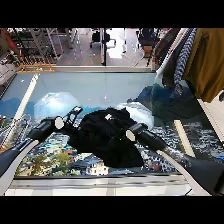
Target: Fold the clothes and pants, and hang the long-sleeved shirts on hangers.
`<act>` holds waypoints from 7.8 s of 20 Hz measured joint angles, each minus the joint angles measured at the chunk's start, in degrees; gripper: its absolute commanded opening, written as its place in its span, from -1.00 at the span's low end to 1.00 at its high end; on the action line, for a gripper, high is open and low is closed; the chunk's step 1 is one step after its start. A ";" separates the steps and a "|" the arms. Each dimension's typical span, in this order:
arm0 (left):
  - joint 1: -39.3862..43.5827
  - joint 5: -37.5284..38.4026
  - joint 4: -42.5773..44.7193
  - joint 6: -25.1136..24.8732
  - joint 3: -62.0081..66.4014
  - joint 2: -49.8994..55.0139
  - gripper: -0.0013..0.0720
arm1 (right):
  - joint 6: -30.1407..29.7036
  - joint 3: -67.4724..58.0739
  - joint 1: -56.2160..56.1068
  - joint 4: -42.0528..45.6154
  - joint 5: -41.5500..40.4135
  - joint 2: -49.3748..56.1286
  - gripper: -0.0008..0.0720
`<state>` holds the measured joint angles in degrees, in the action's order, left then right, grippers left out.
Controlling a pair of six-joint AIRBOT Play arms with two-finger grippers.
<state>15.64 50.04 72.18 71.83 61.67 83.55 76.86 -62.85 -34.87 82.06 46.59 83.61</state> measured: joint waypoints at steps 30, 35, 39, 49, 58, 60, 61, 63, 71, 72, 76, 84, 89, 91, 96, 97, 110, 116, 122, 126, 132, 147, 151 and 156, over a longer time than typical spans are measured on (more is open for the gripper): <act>-28.17 31.76 -11.56 1.51 18.49 -21.86 0.41 | 17.97 -41.88 -0.07 10.91 5.81 -2.82 -0.87; -44.59 37.86 12.35 5.35 14.10 -22.88 0.41 | 18.95 -41.86 -0.07 11.10 4.17 1.16 -0.86; -53.40 34.03 19.80 7.54 5.44 -23.45 0.39 | 18.67 -41.88 -0.07 11.08 5.11 1.88 -0.86; -56.94 17.44 20.09 7.10 -4.79 -19.41 -0.18 | 18.45 -41.88 -0.11 10.71 13.14 2.08 -0.86; -57.02 15.06 17.81 5.14 -5.20 -16.33 -0.89 | 18.43 -41.88 -0.11 10.69 13.77 2.08 -0.86; -57.00 15.45 16.96 4.44 -5.25 -16.90 -0.89 | 18.43 -41.88 -0.11 10.69 13.94 2.08 -0.86; -57.00 15.50 16.46 3.85 -5.25 -17.38 -0.89 | 18.43 -41.88 -0.11 10.69 13.94 2.08 -0.86; -57.00 15.47 14.97 1.75 -5.14 -18.69 -0.89 | 18.43 -41.88 -0.11 10.69 13.94 2.08 -0.86; -57.02 19.04 -3.52 -10.10 5.27 -25.38 -0.89 | 18.43 -41.92 -0.07 12.48 13.27 2.08 -0.87; -57.00 20.57 -10.60 -14.32 7.06 -25.94 -0.89 | 18.43 -41.94 0.09 13.35 12.79 2.01 -0.87; -53.51 32.46 -37.11 -30.42 10.29 -25.38 -0.89 | 18.49 -41.97 2.47 16.65 9.92 1.09 -0.87; -31.54 45.97 -39.26 -42.29 9.81 -19.06 -0.90 | 20.98 -41.97 8.76 18.47 7.13 0.28 -0.87; -22.91 45.07 -38.62 -43.58 9.60 -14.56 -0.90 | 21.16 -41.97 9.29 18.21 7.04 0.24 -0.87; -21.44 42.47 -37.86 -43.76 9.60 -12.63 -0.89 | 21.18 -41.97 9.35 17.81 7.67 0.17 -0.87; -20.22 36.57 -37.40 -45.94 9.57 -9.99 -0.90 | 19.23 -41.97 7.98 16.33 9.90 0.15 -0.87; -20.13 36.04 -37.40 -46.60 9.57 -9.77 -0.90 | 18.34 -41.97 7.04 15.72 10.34 0.09 -0.87; -20.61 24.85 -47.08 -47.78 15.52 -11.50 -0.91 | 17.68 -41.99 -4.26 18.05 19.23 -7.78 -0.87; -19.08 15.82 -52.04 -47.17 14.69 -12.07 -0.91 | 20.87 -41.99 -4.11 17.99 18.36 -8.79 -0.87; -13.64 4.33 -65.68 -53.75 6.14 -9.70 -0.90 | 21.38 -41.99 -4.15 14.64 18.34 -8.94 -0.87; -13.14 2.58 -79.95 -61.57 3.32 -6.78 -0.90 | 14.69 -41.99 -4.52 3.85 24.00 -8.94 -0.87; -16.39 13.27 -90.44 -70.16 2.43 -3.41 -0.90 | 7.93 -41.99 -6.21 1.84 34.82 -8.96 0.22; -19.26 26.10 -90.66 -83.19 2.34 -2.21 -0.90 | -41.05 -41.83 1.68 14.51 6.82 2.23 0.06; -18.91 25.83 -90.12 -83.36 2.32 -2.16 -0.90 | -46.10 -41.88 2.19 6.51 0.31 5.68 -0.39; -17.35 23.10 -90.07 -83.38 2.27 -2.10 -0.89 | -48.74 -41.99 1.55 1.20 -1.03 6.60 -0.87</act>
<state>-1.72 73.14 -17.89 -11.55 63.94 81.45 28.12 -104.84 -33.32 83.26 45.56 90.21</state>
